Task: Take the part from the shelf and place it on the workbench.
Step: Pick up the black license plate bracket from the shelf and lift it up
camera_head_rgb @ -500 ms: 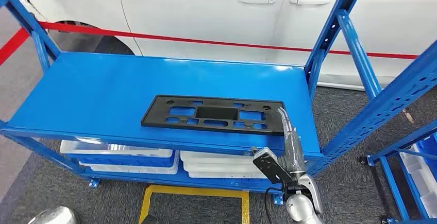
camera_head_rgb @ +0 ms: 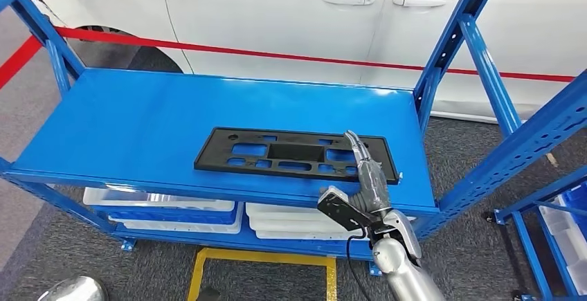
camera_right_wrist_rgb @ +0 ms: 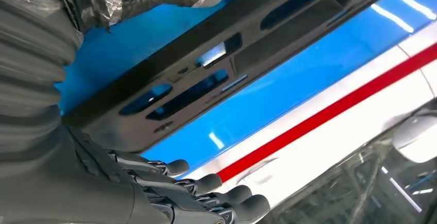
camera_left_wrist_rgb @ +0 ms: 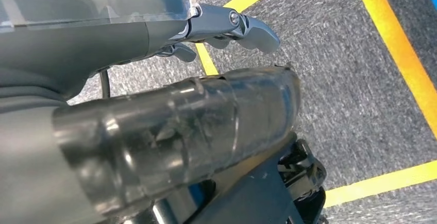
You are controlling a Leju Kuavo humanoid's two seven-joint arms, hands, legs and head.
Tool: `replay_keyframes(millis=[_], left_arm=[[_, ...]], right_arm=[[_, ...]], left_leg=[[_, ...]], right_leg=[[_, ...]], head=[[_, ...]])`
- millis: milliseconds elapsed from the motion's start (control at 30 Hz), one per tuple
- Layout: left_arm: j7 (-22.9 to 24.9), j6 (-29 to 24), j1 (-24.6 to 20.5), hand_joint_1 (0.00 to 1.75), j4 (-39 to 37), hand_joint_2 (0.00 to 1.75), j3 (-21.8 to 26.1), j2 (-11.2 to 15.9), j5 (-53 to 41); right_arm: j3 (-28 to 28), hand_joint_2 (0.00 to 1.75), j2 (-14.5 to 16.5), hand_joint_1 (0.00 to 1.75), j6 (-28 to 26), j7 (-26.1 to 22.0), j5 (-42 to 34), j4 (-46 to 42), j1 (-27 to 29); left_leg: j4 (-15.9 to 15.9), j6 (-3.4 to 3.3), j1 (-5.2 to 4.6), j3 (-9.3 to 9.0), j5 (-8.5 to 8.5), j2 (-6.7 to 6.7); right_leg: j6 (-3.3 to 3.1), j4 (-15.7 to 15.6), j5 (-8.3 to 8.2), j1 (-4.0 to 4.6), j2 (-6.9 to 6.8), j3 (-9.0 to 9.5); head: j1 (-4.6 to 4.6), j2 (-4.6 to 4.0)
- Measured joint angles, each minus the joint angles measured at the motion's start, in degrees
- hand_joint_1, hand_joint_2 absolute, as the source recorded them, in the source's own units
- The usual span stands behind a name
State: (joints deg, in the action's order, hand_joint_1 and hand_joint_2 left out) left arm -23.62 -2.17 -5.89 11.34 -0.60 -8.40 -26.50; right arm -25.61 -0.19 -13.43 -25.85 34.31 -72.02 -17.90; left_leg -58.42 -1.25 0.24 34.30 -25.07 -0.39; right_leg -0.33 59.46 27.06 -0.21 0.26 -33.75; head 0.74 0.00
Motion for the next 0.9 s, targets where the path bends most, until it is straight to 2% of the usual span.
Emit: replay_keyframes(millis=[67,133,200,233,267,300,333,400,433,467,500,600,667,733,767,800,833,900], left_arm=[[0.31,-0.01,-0.14,0.0,0.0,0.0,-0.07,-0.07,-0.07],[0.64,-0.04,-0.31,0.0,0.0,0.0,-0.08,-0.1,-0.12],[0.9,-0.04,-0.48,0.0,0.0,0.0,-0.08,-0.1,-0.16],[1.05,0.0,-0.53,0.0,0.0,0.0,-0.08,-0.1,-0.27],[1.18,0.04,-0.53,0.0,0.0,0.0,-0.08,-0.1,-0.4],[1.33,0.09,-0.54,0.0,0.0,0.0,-0.08,-0.1,-0.55],[1.49,0.14,-0.59,0.0,0.0,0.0,-0.08,-0.1,-0.7],[1.73,0.2,-0.8,0.0,0.0,0.0,-0.08,-0.1,-0.95],[1.81,0.24,-0.97,0.0,0.0,0.0,-0.09,-0.1,-1.21],[1.86,0.28,-1.13,0.0,0.0,0.0,-0.15,-0.12,-1.61],[1.91,0.33,-1.25,0.0,0.0,0.0,-0.25,-0.14,-2.05],[2.01,0.5,-1.36,0.0,0.01,0.0,-0.46,-0.2,-2.88],[2.0,0.55,-1.49,0.0,0.02,0.0,-0.46,-0.31,-2.96],[2.0,0.57,-1.56,0.0,0.01,0.0,-0.45,-0.42,-2.95],[2.01,0.57,-1.53,0.0,0.01,0.0,-0.42,-0.45,-2.92],[2.03,0.58,-1.5,0.0,0.0,0.0,-0.37,-0.45,-2.89],[2.06,0.59,-1.47,0.0,0.01,0.0,-0.3,-0.45,-2.84],[2.08,0.61,-1.47,0.0,0.01,0.0,-0.09,-0.45,-2.8]], right_arm=[[-1.04,1.75,0.0,0.0,0.61,0.31,0.48,0.98,-1.23],[-2.05,0.87,0.01,0.0,1.51,0.66,0.95,1.94,-2.62],[-3.11,0.0,0.02,0.0,2.64,0.89,1.39,3.06,-4.06],[-3.71,0.0,0.02,0.0,3.28,1.01,1.62,3.76,-4.7],[-4.33,0.0,0.02,0.0,3.91,1.12,1.86,4.49,-5.27],[-5.09,0.0,0.05,0.0,4.56,1.26,2.13,5.27,-5.86],[-5.82,0.44,0.11,0.0,5.12,1.4,2.37,5.93,-6.51],[-7.29,1.31,0.33,0.0,6.08,1.7,2.82,6.99,-8.02],[-7.96,1.75,0.44,0.0,6.66,1.83,2.99,7.45,-8.89],[-8.63,1.75,0.52,0.0,7.31,1.93,3.11,7.94,-9.77],[-9.28,1.75,0.56,0.0,8.02,2.02,3.18,8.45,-10.6],[-11.21,1.75,0.57,0.0,9.56,2.33,3.29,9.98,-12.89],[-12.31,1.75,0.55,0.0,9.95,2.88,3.69,11.03,-14.49],[-13.42,1.75,0.43,0.0,9.91,3.72,4.65,12.18,-15.76],[-13.98,1.75,0.3,0.0,9.81,4.19,5.29,12.75,-16.18],[-14.52,1.75,0.12,0.0,9.63,4.66,5.97,13.31,-16.53],[-14.99,1.75,-0.09,0.0,9.34,5.1,6.71,13.82,-16.92],[-15.89,1.75,-0.53,0.0,8.44,5.9,8.34,14.76,-17.93]], left_leg=[[-0.01,0.61,0.07,0.04,-0.02,0.0],[-2.18,1.25,0.19,0.95,-1.55,0.02],[-8.74,1.78,0.34,3.94,-5.04,0.04],[-12.66,1.98,0.4,5.8,-6.63,0.04],[-15.43,2.11,0.44,7.16,-7.37,0.05],[-16.21,2.16,0.45,7.6,-7.0,0.05],[-14.57,2.11,0.45,6.86,-5.56,0.05],[-6.71,1.72,0.42,3.15,-1.68,0.07],[-3.12,1.43,0.32,1.44,-0.42,0.07],[-0.78,1.13,0.2,0.39,0.2,0.05],[0.18,0.85,0.07,0.02,0.22,0.02],[0.72,-0.03,0.3,-0.14,0.57,0.01],[1.16,-0.67,0.63,-0.37,0.82,0.08],[1.15,-0.91,0.58,-0.34,0.81,0.09],[1.11,-0.93,0.56,-0.32,0.79,0.08],[1.05,-0.92,0.56,-0.3,0.76,0.05],[0.95,-0.88,0.56,-0.3,0.71,0.01],[0.62,-0.66,0.56,-0.27,0.48,-0.05]], right_leg=[[-0.68,-0.3,-0.33,-0.14,-0.02,0.05],[-1.47,-0.78,-0.69,-0.46,-0.14,0.34],[-1.88,-0.93,-0.82,-0.5,-0.27,0.46],[-1.96,-0.9,-0.81,-0.46,-0.32,0.43],[-1.99,-0.86,-0.78,-0.42,-0.36,0.44],[-2.01,-0.82,-0.75,-0.39,-0.37,0.46],[-2.0,-0.79,-0.71,-0.39,-0.33,0.52],[-1.82,-0.72,-0.58,-0.37,-0.23,0.66],[-1.63,-0.63,-0.5,-0.27,-0.17,0.63],[-1.39,-0.58,-0.48,-0.18,-0.14,0.55],[-1.12,-0.59,-0.5,-0.1,-0.13,0.46],[0.05,0.36,-0.05,0.07,-0.18,0.12],[0.67,4.89,2.44,0.1,-0.23,-1.75],[0.75,12.13,6.01,-0.1,-0.23,-5.24],[0.79,14.93,6.97,-0.19,-0.23,-6.71],[0.82,16.02,6.83,-0.28,-0.24,-7.42],[0.8,14.83,5.5,-0.37,-0.24,-7.06],[0.54,7.37,1.32,-0.48,-0.26,-3.9]], head=[[-0.01,0.0],[-0.03,0.0],[-0.07,0.0],[-0.08,0.0],[-0.07,0.0],[-0.07,0.0],[-0.08,0.0],[-0.07,0.0],[-0.07,0.0],[-0.06,0.0],[-0.05,0.0],[-0.04,0.0],[0.09,0.0],[0.18,0.0],[0.18,0.0],[0.17,0.0],[0.18,0.0],[0.18,0.0]])
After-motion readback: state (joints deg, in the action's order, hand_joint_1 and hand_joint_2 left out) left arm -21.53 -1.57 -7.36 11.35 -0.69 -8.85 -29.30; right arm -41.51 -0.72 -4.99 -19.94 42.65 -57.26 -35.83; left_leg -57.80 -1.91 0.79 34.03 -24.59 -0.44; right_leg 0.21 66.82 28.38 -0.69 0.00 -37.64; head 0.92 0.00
